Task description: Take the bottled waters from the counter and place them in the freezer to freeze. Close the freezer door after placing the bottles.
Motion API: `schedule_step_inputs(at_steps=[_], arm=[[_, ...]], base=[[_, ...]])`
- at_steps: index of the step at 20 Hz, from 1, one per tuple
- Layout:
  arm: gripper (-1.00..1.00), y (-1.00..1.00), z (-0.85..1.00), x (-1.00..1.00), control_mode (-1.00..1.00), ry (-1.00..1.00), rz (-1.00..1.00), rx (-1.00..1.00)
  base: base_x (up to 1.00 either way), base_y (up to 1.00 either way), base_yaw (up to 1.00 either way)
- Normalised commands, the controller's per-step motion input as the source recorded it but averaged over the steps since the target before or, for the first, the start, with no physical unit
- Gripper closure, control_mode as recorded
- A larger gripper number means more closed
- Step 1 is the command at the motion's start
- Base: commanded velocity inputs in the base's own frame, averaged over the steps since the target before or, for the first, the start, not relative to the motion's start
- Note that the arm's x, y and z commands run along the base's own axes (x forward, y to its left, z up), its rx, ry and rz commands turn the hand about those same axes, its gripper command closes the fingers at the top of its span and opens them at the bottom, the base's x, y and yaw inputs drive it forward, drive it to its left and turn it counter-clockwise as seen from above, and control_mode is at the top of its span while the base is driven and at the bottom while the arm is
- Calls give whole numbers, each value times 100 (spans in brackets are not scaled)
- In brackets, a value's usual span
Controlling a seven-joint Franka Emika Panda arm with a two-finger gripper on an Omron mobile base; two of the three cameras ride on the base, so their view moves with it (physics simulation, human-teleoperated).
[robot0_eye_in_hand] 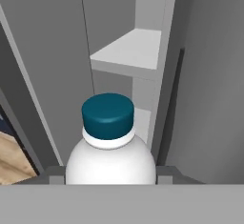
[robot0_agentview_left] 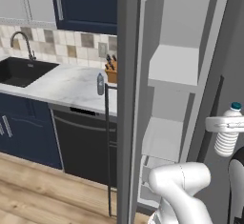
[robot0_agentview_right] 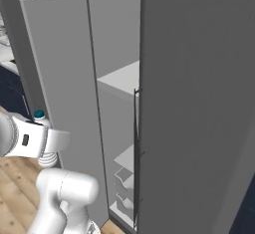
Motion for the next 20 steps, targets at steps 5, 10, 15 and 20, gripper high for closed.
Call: schedule_step_inputs(at_steps=[5, 10, 15, 20], arm=[[100, 0, 0, 0, 100, 0, 0, 0], [100, 0, 0, 9, -100, 0, -9, 0], [100, 3, 9, 12, -100, 2, -15, -1], [100, 1, 5, 41, -100, 2, -11, -1]], base=[[8, 2, -6], [1, 0, -2], [0, 0, 0], [0, 0, 0]])
